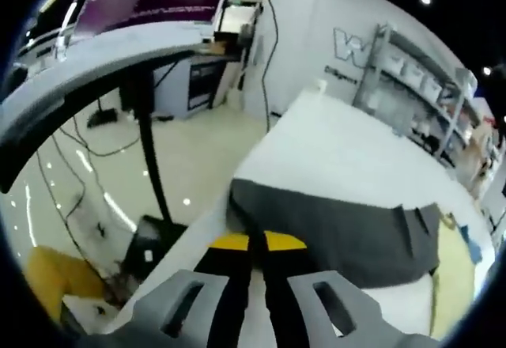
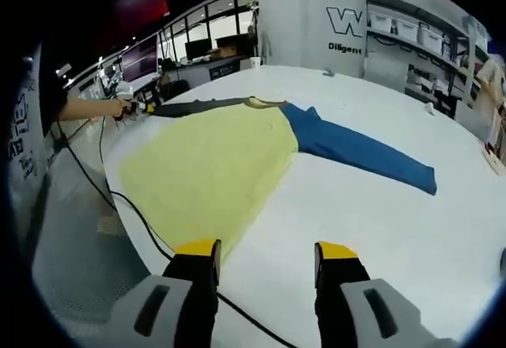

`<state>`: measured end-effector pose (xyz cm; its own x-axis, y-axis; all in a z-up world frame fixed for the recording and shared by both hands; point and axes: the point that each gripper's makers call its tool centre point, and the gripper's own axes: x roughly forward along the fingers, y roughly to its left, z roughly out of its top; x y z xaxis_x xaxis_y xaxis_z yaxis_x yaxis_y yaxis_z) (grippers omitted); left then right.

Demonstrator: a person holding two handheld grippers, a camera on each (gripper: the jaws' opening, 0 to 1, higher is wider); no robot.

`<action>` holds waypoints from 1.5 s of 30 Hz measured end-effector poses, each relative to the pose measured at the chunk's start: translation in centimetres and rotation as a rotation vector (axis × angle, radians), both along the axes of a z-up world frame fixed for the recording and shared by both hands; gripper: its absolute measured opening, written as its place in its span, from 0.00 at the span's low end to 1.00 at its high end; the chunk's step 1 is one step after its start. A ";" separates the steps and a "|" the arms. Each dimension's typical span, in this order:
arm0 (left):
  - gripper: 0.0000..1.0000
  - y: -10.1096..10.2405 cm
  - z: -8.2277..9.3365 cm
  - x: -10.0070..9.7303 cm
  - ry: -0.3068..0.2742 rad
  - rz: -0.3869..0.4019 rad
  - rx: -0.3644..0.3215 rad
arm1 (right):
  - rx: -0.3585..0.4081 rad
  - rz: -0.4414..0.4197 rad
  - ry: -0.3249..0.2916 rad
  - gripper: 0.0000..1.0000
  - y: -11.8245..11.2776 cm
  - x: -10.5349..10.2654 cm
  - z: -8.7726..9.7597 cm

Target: Fold the garment on the visible template until the final outline fits inside the template.

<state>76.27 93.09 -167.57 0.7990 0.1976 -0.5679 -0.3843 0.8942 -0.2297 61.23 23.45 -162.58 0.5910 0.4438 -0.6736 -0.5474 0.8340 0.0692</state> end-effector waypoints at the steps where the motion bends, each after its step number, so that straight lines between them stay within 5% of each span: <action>1: 0.00 -0.1 0.2 0.1 -0.013 0.004 -0.004 | 0.004 0.000 -0.001 0.44 0.1 0.0 0.0; 11: 0.00 -1.5 4.5 3.0 -0.125 -0.065 -0.022 | 0.025 0.005 -0.014 0.45 0.5 -0.1 0.1; 17: 0.00 -5.0 8.7 5.3 -0.182 -0.171 -0.008 | 0.042 0.002 -0.034 0.45 0.7 0.0 0.4; 21: 0.00 -8.2 13.4 7.3 -0.261 -0.254 0.017 | 0.055 -0.007 -0.044 0.44 0.6 0.0 0.4; 25: 0.00 -10.5 15.6 9.2 -0.316 -0.320 -0.024 | 0.079 -0.017 -0.050 0.44 0.3 0.0 0.5; 34: 0.00 -16.4 20.0 11.4 -0.375 -0.459 0.031 | 0.116 -0.042 -0.085 0.47 -0.3 -0.2 1.5; 45: 0.00 -23.6 24.3 14.4 -0.474 -0.594 0.017 | 0.123 -0.046 -0.094 0.48 -0.8 -0.6 1.7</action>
<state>90.64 69.45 -143.26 0.9317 -0.3359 -0.1381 0.2988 0.9251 -0.2344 60.59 22.64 -160.87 0.6705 0.4908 -0.5564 -0.5176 0.8467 0.1230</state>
